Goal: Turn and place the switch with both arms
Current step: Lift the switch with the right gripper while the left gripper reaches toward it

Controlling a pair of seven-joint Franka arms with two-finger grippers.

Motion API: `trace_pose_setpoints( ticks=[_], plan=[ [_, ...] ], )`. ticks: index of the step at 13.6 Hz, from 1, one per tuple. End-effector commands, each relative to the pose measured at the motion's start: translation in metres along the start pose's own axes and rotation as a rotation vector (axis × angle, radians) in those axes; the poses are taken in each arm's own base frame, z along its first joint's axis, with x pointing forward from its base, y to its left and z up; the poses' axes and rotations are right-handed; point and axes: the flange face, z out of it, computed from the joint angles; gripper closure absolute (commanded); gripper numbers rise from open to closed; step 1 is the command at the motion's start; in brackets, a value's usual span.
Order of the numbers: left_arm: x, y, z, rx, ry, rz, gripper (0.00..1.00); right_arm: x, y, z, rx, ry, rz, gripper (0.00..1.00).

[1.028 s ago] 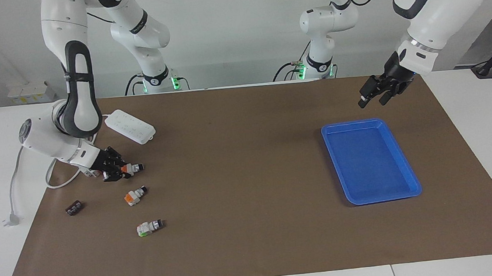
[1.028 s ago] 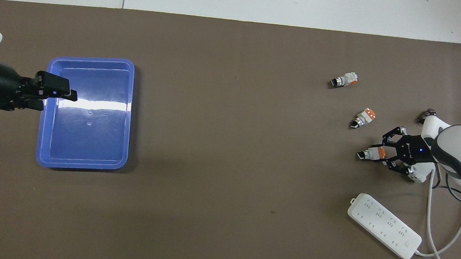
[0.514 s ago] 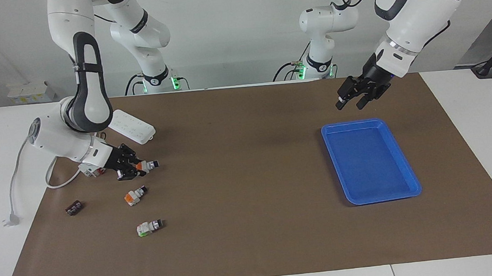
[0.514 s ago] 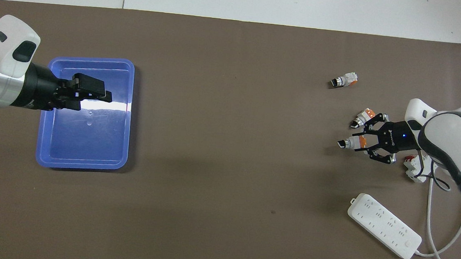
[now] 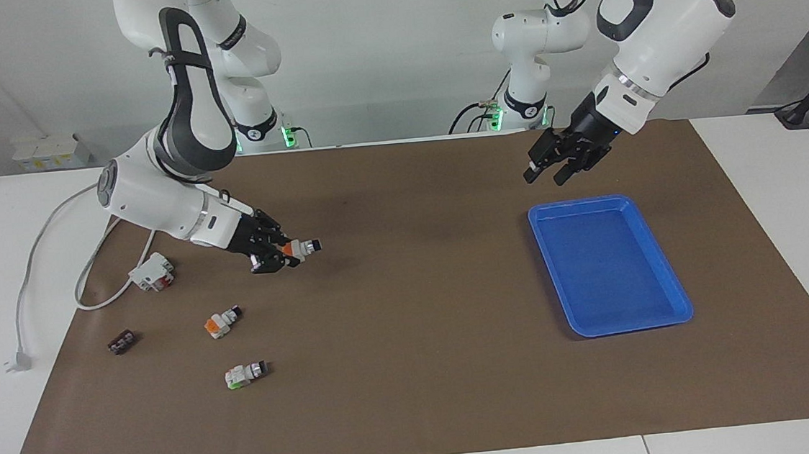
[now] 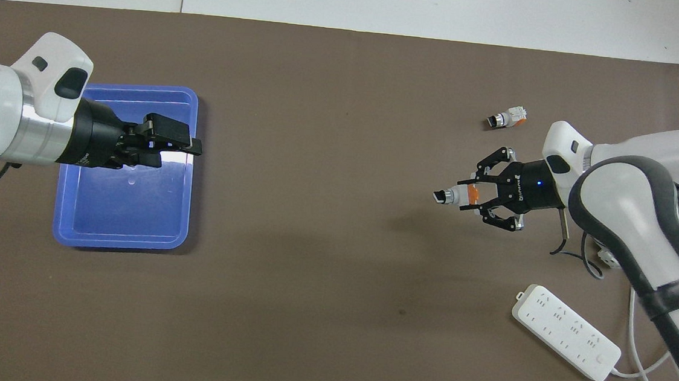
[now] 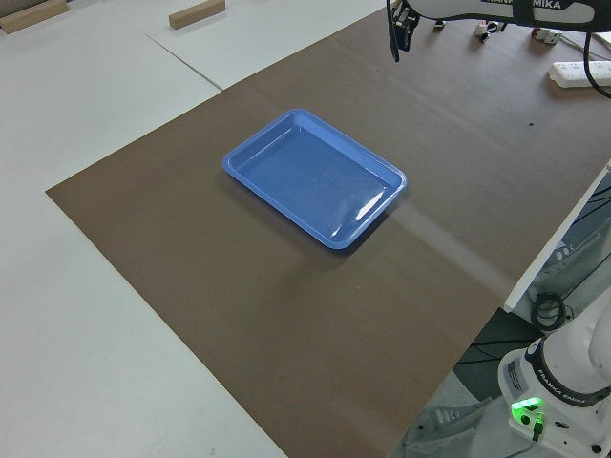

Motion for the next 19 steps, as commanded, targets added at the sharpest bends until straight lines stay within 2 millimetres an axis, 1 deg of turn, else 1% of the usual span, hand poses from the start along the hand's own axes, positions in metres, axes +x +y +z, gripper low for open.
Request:
trace_pose_setpoints(
  ticks=[1,2,3,4,5,6,7,8,9,10,12,13,15,17,19],
  plan=[
    [-0.019,0.006,0.013,-0.016,0.024,-0.021,0.2,0.047,-0.001,0.008,-0.037,0.091,0.0,1.0],
    [-0.024,0.012,0.02,-0.017,0.007,-0.011,0.21,0.064,0.0,0.013,-0.06,0.109,-0.01,1.0],
    [-0.028,0.015,0.026,-0.041,-0.012,-0.019,0.25,0.078,0.001,0.017,-0.084,0.138,-0.008,1.0],
    [-0.03,0.02,0.03,-0.092,-0.032,-0.042,0.31,0.095,0.0,0.021,-0.102,0.178,-0.007,1.0],
    [-0.033,0.026,0.032,-0.138,-0.045,-0.057,0.39,0.102,-0.001,0.024,-0.113,0.206,0.004,1.0],
    [-0.037,0.034,0.035,-0.167,-0.051,-0.059,0.43,0.112,-0.002,0.028,-0.117,0.235,0.009,1.0],
    [-0.041,0.042,0.041,-0.199,-0.061,-0.07,0.46,0.122,-0.003,0.032,-0.124,0.264,0.018,1.0],
    [-0.043,0.041,0.047,-0.228,-0.072,-0.114,0.49,0.129,-0.004,0.037,-0.134,0.281,0.024,1.0],
    [-0.048,0.047,0.054,-0.233,-0.086,-0.148,0.51,0.136,-0.004,0.04,-0.148,0.302,0.036,1.0],
    [-0.053,0.057,0.059,-0.249,-0.084,-0.186,0.54,0.144,-0.005,0.045,-0.153,0.321,0.051,1.0],
    [-0.059,0.073,0.069,-0.295,-0.074,-0.238,0.63,0.155,-0.007,0.053,-0.179,0.35,0.074,1.0],
    [-0.06,0.076,0.071,-0.309,-0.071,-0.253,0.64,0.163,-0.008,0.058,-0.19,0.369,0.083,1.0],
    [-0.063,0.08,0.072,-0.325,-0.091,-0.318,0.71,0.172,-0.009,0.063,-0.219,0.368,0.093,1.0],
    [-0.065,0.083,0.073,-0.332,-0.101,-0.323,0.72,0.172,-0.008,0.063,-0.224,0.366,0.094,1.0],
    [-0.061,0.08,0.071,-0.345,-0.097,-0.335,0.73,0.171,-0.01,0.065,-0.222,0.365,0.096,1.0]
  ],
)
